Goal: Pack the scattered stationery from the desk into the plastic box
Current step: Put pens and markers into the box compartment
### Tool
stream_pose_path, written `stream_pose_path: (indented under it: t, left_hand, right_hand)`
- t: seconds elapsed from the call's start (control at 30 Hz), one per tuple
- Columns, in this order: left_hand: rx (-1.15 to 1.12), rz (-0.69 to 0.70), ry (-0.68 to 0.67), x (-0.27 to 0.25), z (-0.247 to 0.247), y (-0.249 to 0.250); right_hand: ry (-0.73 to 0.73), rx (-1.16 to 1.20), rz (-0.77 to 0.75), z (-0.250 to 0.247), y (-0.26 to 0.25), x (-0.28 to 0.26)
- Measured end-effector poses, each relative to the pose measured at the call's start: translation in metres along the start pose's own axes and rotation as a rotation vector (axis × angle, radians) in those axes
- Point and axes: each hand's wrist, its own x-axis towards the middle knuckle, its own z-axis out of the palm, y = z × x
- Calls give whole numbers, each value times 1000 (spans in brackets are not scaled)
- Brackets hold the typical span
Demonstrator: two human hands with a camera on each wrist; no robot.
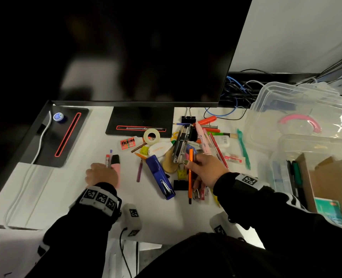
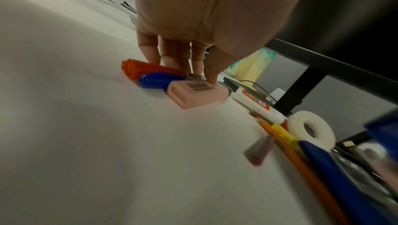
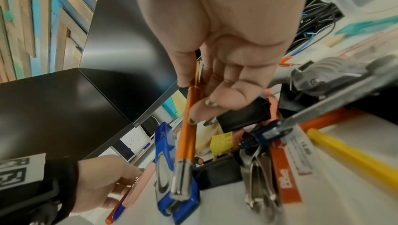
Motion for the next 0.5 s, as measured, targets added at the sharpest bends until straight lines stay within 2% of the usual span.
stream_pose_path:
  t: [0.2, 0.5]
  left_hand:
    - [-100, 15, -126, -11, 19, 15]
    - [170, 221, -301, -25, 19, 34]
  right_hand:
    - [-21, -17, 26, -3, 6, -2]
    - [17, -143, 14, -4, 14, -6]
